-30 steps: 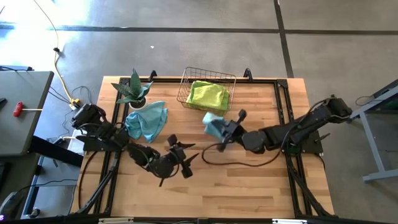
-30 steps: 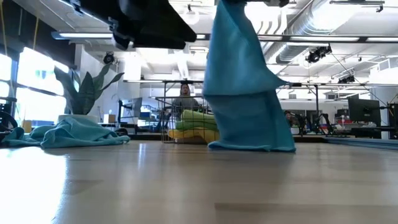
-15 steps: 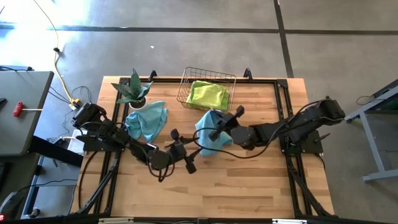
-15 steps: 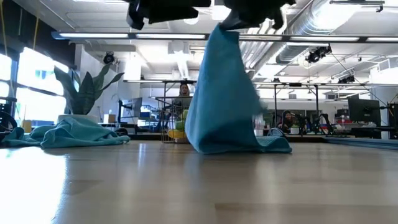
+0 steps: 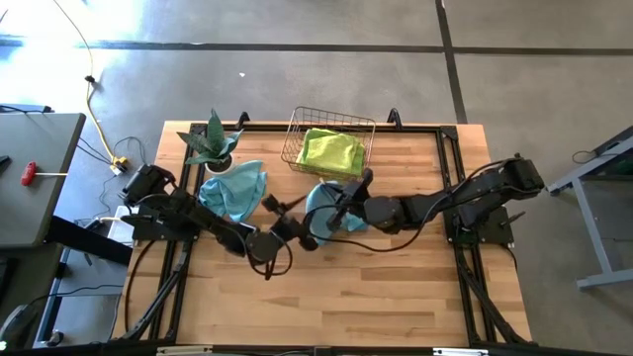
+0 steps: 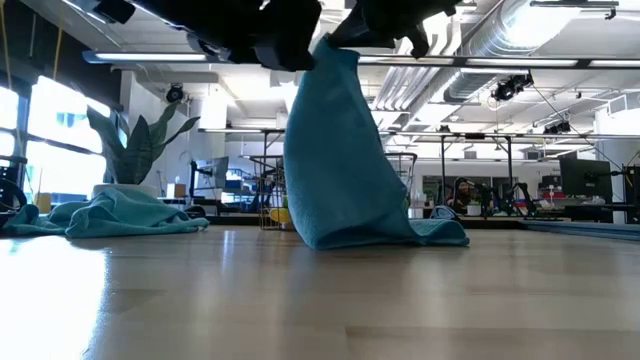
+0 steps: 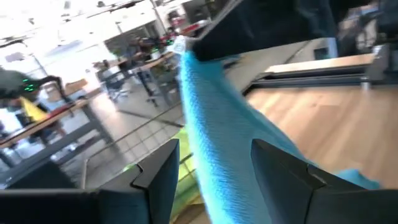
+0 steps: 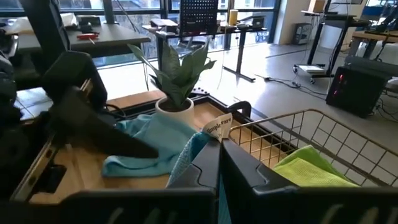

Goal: Fold microfiber towels
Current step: Fold the bottom blue microfiber towel

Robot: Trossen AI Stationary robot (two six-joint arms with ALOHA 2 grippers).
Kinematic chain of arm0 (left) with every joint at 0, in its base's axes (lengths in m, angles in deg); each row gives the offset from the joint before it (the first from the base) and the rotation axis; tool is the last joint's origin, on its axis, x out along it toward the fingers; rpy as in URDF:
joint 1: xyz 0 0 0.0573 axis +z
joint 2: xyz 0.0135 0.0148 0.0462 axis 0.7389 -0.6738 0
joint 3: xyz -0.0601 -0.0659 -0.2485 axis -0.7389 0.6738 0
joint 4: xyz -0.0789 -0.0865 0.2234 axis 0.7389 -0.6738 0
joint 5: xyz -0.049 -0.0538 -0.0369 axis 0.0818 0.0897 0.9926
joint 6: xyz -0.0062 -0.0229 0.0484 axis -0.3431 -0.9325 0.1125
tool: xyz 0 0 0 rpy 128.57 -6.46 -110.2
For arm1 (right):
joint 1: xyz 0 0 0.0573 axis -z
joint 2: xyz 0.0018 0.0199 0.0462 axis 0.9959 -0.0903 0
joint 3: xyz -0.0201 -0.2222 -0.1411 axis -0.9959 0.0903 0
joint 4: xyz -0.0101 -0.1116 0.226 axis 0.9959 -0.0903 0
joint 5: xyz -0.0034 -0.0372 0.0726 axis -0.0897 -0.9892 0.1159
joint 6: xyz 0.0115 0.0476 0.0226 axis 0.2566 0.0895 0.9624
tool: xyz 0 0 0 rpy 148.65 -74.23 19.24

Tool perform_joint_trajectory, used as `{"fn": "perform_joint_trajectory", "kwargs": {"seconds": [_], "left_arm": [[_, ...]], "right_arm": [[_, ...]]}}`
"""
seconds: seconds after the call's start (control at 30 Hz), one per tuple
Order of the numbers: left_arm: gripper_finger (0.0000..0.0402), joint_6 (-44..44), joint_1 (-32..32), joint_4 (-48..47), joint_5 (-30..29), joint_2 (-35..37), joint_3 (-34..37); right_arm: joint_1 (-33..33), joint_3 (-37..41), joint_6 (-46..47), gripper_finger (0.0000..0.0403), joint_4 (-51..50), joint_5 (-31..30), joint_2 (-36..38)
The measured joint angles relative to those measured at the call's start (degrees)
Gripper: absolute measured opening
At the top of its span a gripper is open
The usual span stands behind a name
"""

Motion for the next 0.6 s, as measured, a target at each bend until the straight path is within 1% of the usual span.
{"fn": "perform_joint_trajectory", "kwargs": {"seconds": [0.03,0.1,0.17,0.27,0.33,0.43,0.47,0.53,0.6], "left_arm": [[0.0190,0.0,0.2,0.0,0.2,0.0,0.0],[0.0190,-2.0,0.6,-0.1,4.0,0.0,0.0],[0.0190,-8.2,0.6,-0.4,9.7,0.0,0.0],[0.0190,-18.1,0.6,-1.2,18.2,-0.7,0.0],[0.0190,-19.2,0.6,-2.3,21.3,-2.3,0.0],[0.0190,-16.5,0.6,-2.5,25.5,-6.6,0.0],[0.0190,-15.6,0.4,-2.6,26.4,-8.5,0.0],[0.0190,-13.0,0.1,-1.6,26.2,-12.3,-0.2],[0.0190,-10.5,-0.5,-1.5,22.3,-15.5,-1.4]], "right_arm": [[0.0,0.0,0.1,0.0000,0.1,0.0,0.0],[0.0,0.0,-0.1,0.0000,0.7,-0.2,0.0],[0.0,0.0,-1.7,0.0000,1.4,-2.0,0.0],[0.0,0.0,-8.2,0.0000,3.8,-5.9,0.0],[0.1,0.0,-11.6,0.0000,6.1,-5.9,0.0],[0.0,0.0,-13.3,0.0000,11.3,-3.4,0.0],[0.0,0.0,-13.5,0.0000,12.9,-2.9,0.0],[0.0,0.0,-13.6,0.0000,14.7,-2.7,0.0],[0.0,0.0,-13.5,0.0000,15.1,-3.1,0.0]]}}
